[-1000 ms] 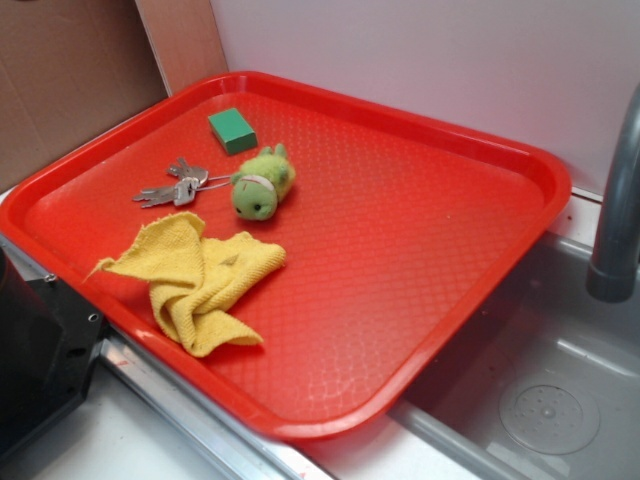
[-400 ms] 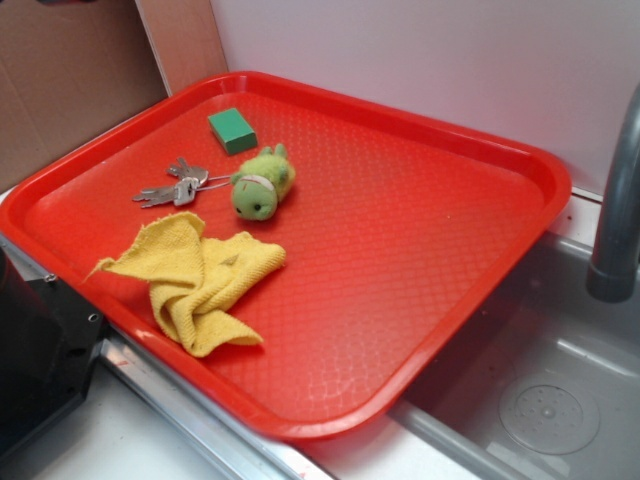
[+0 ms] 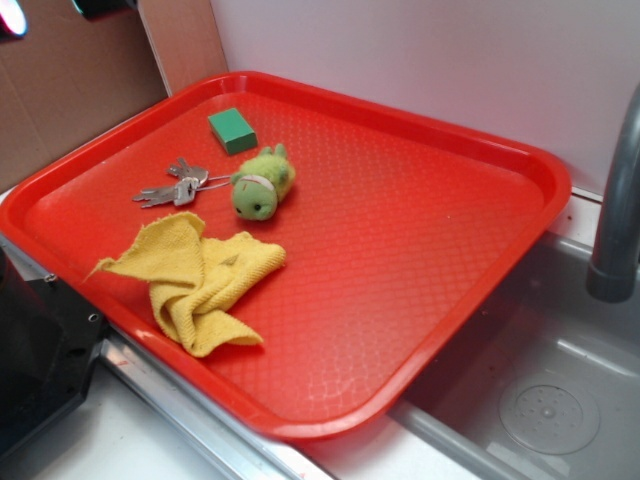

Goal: Grab the green block.

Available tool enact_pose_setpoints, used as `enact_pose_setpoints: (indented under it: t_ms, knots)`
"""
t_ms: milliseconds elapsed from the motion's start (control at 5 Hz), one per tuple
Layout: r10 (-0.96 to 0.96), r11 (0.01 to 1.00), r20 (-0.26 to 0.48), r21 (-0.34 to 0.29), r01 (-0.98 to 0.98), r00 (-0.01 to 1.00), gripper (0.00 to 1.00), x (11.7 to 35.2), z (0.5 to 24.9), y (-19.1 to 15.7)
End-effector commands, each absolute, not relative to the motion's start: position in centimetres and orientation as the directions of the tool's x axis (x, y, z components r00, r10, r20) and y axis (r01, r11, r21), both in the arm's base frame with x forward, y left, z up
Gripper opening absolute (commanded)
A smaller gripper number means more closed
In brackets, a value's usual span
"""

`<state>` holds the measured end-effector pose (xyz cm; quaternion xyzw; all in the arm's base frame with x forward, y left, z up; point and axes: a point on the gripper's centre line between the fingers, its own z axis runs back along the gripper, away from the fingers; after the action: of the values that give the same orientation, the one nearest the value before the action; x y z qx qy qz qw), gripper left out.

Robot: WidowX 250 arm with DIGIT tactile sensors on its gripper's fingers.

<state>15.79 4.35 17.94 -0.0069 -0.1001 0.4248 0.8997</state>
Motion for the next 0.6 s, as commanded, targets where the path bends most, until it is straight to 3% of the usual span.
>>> enact_pose_setpoints:
  t_ms: [0, 400]
  knots:
    - [0.877, 0.439, 0.274, -0.131, -0.889, 0.393, 1.00, 19.1, 15.2, 7.8]
    - [0.909, 0.300, 0.335, -0.110, -0.947, 0.249, 1.00, 23.5, 10.7, 9.9]
